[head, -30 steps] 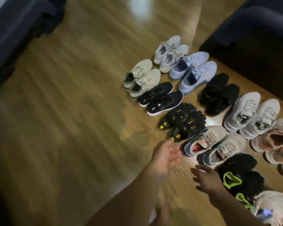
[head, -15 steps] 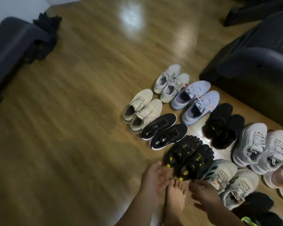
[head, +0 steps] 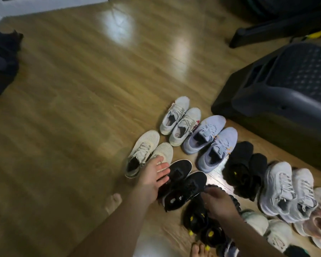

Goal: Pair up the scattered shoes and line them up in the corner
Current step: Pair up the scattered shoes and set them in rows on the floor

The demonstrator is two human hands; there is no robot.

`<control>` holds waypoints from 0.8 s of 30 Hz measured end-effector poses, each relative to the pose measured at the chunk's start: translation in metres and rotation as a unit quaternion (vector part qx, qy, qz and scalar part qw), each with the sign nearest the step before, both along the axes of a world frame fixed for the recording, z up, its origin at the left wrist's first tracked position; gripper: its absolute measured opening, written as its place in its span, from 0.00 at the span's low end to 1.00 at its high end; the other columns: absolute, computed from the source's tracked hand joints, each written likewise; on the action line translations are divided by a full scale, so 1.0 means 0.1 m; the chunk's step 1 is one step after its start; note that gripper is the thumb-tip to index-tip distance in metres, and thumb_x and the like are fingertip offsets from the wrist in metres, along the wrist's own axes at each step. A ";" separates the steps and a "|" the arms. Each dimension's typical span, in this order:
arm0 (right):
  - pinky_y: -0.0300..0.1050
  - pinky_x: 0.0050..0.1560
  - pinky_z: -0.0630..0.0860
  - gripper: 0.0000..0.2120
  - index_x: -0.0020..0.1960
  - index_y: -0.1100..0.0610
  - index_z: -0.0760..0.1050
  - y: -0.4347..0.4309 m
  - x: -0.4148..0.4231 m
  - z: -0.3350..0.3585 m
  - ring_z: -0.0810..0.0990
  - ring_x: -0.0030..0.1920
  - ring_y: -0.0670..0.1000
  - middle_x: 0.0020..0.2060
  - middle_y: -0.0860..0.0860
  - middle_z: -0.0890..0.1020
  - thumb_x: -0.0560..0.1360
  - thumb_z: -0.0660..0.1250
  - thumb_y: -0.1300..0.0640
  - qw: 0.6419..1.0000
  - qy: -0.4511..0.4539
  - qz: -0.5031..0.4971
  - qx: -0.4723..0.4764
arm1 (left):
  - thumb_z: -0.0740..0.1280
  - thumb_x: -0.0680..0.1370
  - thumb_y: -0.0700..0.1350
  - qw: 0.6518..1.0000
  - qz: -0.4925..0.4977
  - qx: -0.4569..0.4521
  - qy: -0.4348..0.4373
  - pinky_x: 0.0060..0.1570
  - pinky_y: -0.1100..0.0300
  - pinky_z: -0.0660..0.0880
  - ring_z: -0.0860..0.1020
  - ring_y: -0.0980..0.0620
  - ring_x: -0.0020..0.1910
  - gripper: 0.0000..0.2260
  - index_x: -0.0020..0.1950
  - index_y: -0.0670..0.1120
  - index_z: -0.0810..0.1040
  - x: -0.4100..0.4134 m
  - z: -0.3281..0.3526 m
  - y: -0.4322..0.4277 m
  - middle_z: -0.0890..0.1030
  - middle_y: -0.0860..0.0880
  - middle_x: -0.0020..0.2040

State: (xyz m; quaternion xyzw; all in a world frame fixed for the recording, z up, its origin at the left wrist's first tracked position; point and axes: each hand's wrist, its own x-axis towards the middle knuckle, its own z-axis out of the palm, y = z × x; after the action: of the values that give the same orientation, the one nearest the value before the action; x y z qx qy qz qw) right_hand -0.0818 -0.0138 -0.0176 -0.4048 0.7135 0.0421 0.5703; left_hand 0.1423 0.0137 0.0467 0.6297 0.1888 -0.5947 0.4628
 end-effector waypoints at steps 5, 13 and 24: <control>0.44 0.32 0.68 0.06 0.43 0.56 0.77 -0.43 0.80 0.13 0.74 0.30 0.53 0.31 0.54 0.79 0.72 0.72 0.56 0.998 0.031 -0.055 -0.032 | 0.60 0.82 0.50 0.998 -0.026 0.026 0.053 0.56 0.52 0.74 0.79 0.47 0.56 0.10 0.53 0.47 0.77 0.45 -0.33 -0.10 0.81 0.47 0.52; 0.58 0.43 0.79 0.27 0.53 0.54 0.77 -0.68 1.33 -0.17 0.77 0.33 0.55 0.35 0.53 0.80 0.59 0.73 0.41 0.994 0.105 -0.029 -0.013 | 0.60 0.82 0.52 0.995 -0.023 0.025 0.095 0.55 0.51 0.76 0.80 0.48 0.54 0.12 0.57 0.47 0.76 1.34 -0.42 -0.17 0.82 0.47 0.52; 0.44 0.55 0.73 0.28 0.73 0.49 0.65 -1.44 2.36 -0.75 0.77 0.60 0.58 0.64 0.55 0.77 0.75 0.67 0.48 0.945 0.130 0.285 -0.090 | 0.57 0.82 0.54 0.991 -0.104 -0.009 0.082 0.55 0.52 0.74 0.77 0.48 0.61 0.13 0.57 0.48 0.76 1.62 -1.15 -0.54 0.78 0.47 0.64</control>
State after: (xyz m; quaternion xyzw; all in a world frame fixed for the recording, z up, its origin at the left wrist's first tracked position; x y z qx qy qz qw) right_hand 0.1545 -0.1576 -0.0924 -0.6322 0.6369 0.1906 0.3980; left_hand 0.3041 -0.0402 -0.0688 0.5904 0.1542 -0.6912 0.3873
